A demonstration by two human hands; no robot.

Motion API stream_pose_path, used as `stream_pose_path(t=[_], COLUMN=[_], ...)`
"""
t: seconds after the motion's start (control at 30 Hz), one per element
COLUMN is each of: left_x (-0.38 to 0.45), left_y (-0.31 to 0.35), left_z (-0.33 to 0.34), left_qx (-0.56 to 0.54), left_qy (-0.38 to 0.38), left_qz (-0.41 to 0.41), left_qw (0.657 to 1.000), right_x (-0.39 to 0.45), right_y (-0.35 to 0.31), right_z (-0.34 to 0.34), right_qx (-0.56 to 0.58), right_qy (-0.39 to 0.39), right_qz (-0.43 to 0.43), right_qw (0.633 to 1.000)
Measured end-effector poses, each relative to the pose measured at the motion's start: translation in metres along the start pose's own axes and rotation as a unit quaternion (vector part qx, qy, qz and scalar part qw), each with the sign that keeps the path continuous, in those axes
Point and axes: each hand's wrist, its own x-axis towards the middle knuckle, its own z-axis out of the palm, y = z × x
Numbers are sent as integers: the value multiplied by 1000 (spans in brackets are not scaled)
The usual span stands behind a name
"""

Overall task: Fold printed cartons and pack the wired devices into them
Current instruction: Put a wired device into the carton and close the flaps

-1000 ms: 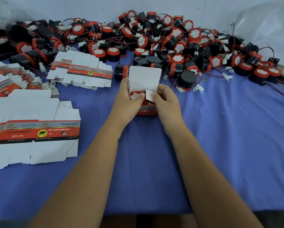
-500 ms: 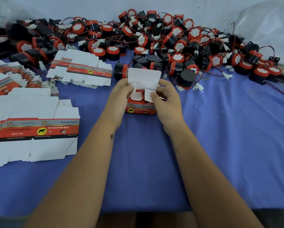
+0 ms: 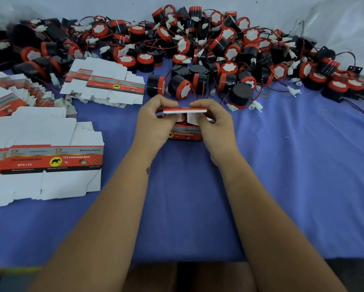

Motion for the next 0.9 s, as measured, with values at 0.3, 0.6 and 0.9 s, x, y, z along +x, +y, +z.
stream_pose_path(t=[0.3,0.6,0.9], left_x=[-5,-3,-2], left_y=[8,-8,-9], left_z=[-28,-30,-29], left_qx=[-34,60,51], left_qy=[-125,-78,-100], left_qz=[-77,18,-1], left_qw=[989,995,994], right_x=[2,-1,0], right_y=[-1,-1,3], right_z=[-6,-16,-10], right_qx=[95,19,-80], right_qy=[4,-130,-110], right_qz=[110,90,48], right_qw=[989,987,990])
